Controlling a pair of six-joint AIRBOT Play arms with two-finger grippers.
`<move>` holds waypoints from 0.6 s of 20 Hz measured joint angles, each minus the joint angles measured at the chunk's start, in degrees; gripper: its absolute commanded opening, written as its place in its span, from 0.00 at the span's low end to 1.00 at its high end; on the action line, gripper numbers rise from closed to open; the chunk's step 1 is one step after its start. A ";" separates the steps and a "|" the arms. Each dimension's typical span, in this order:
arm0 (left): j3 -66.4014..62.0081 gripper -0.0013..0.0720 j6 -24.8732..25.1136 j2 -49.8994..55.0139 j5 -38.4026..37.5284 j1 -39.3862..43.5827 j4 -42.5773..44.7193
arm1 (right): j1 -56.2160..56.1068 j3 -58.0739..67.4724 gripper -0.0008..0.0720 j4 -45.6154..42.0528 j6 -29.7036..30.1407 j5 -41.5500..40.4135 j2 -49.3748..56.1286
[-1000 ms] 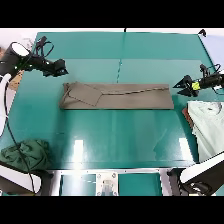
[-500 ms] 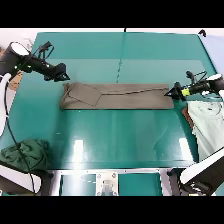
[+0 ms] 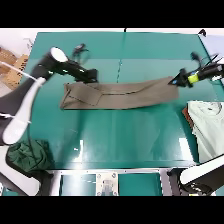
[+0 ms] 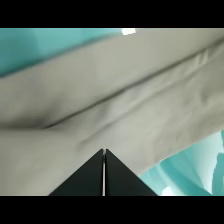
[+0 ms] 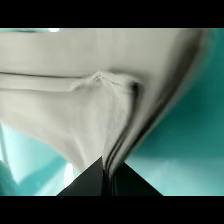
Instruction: Fold the shirts.
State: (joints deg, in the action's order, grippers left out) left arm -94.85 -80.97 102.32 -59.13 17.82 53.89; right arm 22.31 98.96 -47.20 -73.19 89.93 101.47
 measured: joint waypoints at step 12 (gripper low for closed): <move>-6.99 0.05 0.04 16.74 19.93 19.17 -20.20 | -7.69 0.24 0.04 7.28 -3.06 4.83 -17.07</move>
State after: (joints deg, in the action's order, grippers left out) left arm -101.84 -80.93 119.07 -39.20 36.99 33.69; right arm 14.61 99.20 -39.92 -76.25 94.76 84.40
